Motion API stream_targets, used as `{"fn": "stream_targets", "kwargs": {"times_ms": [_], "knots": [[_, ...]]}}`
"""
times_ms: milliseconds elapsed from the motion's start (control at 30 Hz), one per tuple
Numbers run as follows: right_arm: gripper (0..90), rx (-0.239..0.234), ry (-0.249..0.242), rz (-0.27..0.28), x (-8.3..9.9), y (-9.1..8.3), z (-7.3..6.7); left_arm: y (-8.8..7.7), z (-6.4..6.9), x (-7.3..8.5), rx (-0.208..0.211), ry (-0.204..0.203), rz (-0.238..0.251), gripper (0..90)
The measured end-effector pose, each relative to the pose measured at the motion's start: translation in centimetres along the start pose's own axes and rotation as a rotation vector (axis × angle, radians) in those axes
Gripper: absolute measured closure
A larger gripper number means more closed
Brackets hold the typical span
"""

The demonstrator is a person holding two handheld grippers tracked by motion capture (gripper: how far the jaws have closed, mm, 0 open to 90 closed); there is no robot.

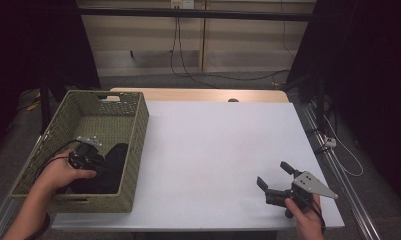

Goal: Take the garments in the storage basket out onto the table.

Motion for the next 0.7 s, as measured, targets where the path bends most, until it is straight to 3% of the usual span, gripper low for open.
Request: {"fn": "stream_targets", "kwargs": {"times_ms": [167,300,333,367,433,467,533,600,633,700], "knots": [[0.1,0.0,0.002,0.002,0.0,0.0,0.1,-2.0,-1.0,-0.5,-0.038,-0.041,0.039,66.4],[0.1,-0.003,0.0,0.0,0.0,0.0,0.0,-3.2,-2.3,-1.0,-0.131,-0.087,0.095,66.2],[0.1,-0.003,-0.001,0.001,0.0,0.0,0.0,-3.7,-3.2,-1.2,-0.174,-0.043,0.104,66.2],[0.1,-0.003,0.005,0.004,-0.1,0.0,0.0,-3.7,-3.0,-1.2,-0.157,-0.106,0.122,66.2],[0.1,0.0,0.0,0.0,0.0,0.0,0.1,-4.5,-4.0,-1.4,-0.249,-0.067,0.146,66.2],[0.1,0.001,0.003,0.001,0.0,0.0,0.1,-4.9,-4.4,-1.5,-0.273,-0.08,0.162,66.2],[0.1,-0.001,0.004,0.001,0.0,0.0,0.1,-5.1,-4.5,-1.7,-0.286,-0.113,0.202,66.0],[0.1,0.001,0.009,0.003,0.0,0.0,0.1,-5.0,-4.6,-1.8,-0.285,-0.113,0.201,65.8],[0.1,0.0,0.008,0.003,0.0,0.0,0.1,-4.7,-4.4,-1.6,-0.282,-0.133,0.195,65.4],[0.1,-0.004,0.013,0.004,0.0,0.0,0.0,-3.9,-4.3,-1.4,-0.253,-0.116,0.189,63.8]]}}
Point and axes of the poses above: each handheld gripper's, and its own axes: y roughly forward along the jaws, x roughly out of its underside, z roughly to its right, the point moved 4 cm from there along y, roughly forward along the jaws, and after that the axes turned 5 degrees about -z, right-handed, at the moved point
